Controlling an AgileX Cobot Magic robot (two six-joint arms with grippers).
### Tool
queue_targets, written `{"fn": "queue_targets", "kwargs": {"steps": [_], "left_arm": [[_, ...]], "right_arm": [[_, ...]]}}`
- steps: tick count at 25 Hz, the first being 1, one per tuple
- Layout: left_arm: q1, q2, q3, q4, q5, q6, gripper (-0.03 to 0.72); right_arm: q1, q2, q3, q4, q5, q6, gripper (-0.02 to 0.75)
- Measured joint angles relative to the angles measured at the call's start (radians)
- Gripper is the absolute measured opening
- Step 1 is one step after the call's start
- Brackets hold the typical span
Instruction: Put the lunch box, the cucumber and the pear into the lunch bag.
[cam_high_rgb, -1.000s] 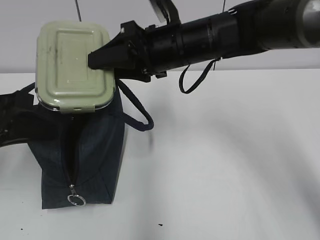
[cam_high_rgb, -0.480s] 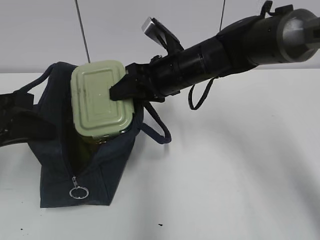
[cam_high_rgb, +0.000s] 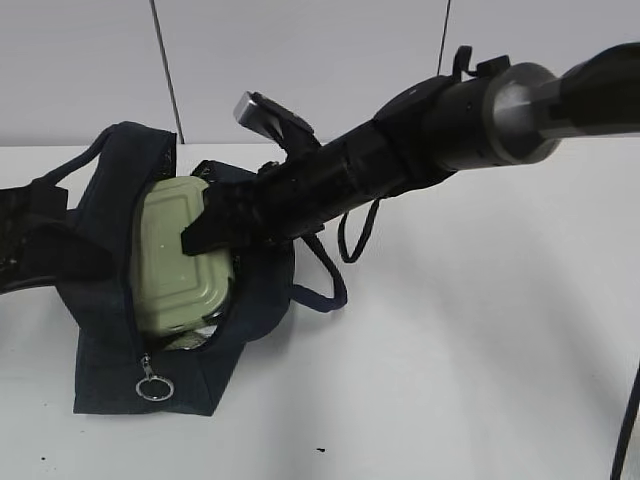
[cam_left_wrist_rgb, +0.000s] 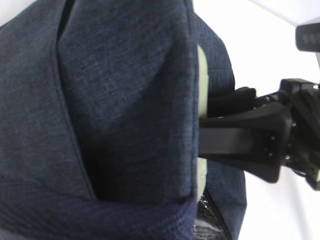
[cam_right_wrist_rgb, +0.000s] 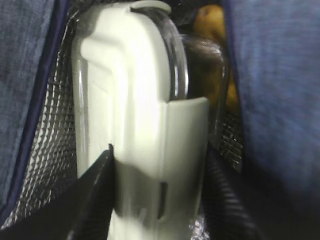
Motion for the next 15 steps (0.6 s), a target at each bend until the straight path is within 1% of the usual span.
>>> {"fn": "queue_targets", "kwargs": {"steps": [3,7,9,13,15], "left_arm": [[0.000,0.000,0.000,0.000,-0.002,0.000,-0.019],[0.000,0.000,0.000,0.000,-0.004,0.000,-0.019],[0.000,0.000,0.000,0.000,-0.005,0.000,-0.019],[0.000,0.000,0.000,0.000,-0.003,0.000,-0.019],[0.000,0.000,0.000,0.000,-0.003,0.000,-0.019]], "right_arm": [[0.027,0.009,-0.028,-0.008,-0.018,0.001,0.404],[0.033,0.011,-0.082,-0.005,0.001,0.001,0.490],[0.031,0.011,-0.118,0.000,0.037,0.001,0.515],[0.007,0.004,-0.178,-0.017,0.080,0.030,0.528],[-0.004,-0.011,-0.204,-0.075,0.084,0.063,0.530]]}}
